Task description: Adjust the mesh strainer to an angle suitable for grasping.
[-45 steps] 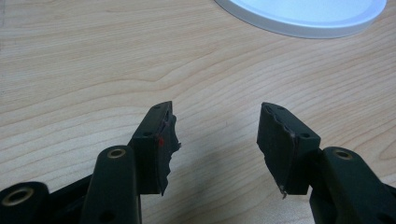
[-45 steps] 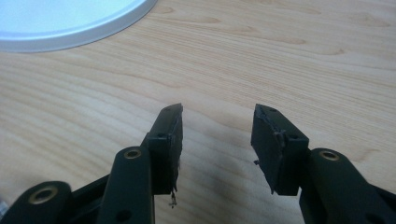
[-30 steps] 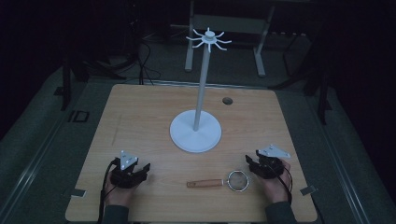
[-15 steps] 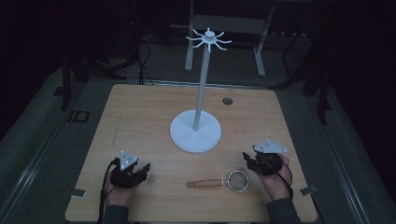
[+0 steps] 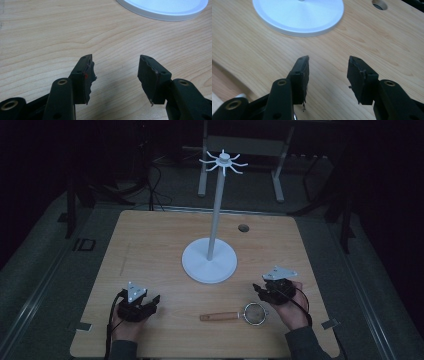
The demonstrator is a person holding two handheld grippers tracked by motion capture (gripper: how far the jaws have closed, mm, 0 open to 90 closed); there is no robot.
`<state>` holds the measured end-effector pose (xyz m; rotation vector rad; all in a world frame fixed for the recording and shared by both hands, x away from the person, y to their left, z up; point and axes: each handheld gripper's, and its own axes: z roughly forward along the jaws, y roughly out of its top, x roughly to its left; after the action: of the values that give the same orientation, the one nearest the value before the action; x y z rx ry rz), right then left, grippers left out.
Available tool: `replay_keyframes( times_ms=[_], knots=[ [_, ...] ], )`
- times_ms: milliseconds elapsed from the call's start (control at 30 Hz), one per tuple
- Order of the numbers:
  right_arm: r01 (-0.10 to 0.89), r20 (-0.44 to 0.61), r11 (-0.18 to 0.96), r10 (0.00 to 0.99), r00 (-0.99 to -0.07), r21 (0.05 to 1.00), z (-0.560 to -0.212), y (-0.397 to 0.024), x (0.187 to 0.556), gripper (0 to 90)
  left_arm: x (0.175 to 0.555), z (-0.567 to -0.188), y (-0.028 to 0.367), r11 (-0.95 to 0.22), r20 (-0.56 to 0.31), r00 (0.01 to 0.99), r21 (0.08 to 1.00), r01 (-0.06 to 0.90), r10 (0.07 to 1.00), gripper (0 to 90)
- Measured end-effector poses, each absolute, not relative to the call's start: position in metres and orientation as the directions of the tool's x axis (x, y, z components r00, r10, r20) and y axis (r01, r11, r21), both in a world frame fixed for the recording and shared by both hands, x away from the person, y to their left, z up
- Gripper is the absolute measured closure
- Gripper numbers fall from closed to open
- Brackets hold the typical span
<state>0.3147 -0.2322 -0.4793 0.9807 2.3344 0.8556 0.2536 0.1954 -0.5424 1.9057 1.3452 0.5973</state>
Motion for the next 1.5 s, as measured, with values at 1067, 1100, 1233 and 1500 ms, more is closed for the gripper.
replay_keyframes(
  times_ms=[1067,1100,1233,1500],
  knots=[
    [0.368,-0.173,0.710,0.564,-0.807,0.601,-0.491,-0.191,0.302,46.5,0.254,-0.542,0.195,-0.196,-0.034,0.349,0.773,0.603,0.937,46.1],
    [0.368,-0.173,0.710,0.564,-0.807,0.601,-0.491,-0.191,0.302,46.5,0.254,-0.542,0.195,-0.196,-0.035,0.349,0.773,0.603,0.937,46.1],
    [0.355,-0.164,0.719,0.543,-0.824,0.597,-0.494,-0.187,0.296,44.8,0.254,-0.542,0.195,-0.197,-0.034,0.349,0.773,0.603,0.936,46.1],
    [0.337,-0.135,0.735,0.501,-0.855,0.589,-0.503,-0.180,0.282,39.5,0.254,-0.543,0.195,-0.195,-0.035,0.348,0.773,0.604,0.937,46.1]
  ],
)
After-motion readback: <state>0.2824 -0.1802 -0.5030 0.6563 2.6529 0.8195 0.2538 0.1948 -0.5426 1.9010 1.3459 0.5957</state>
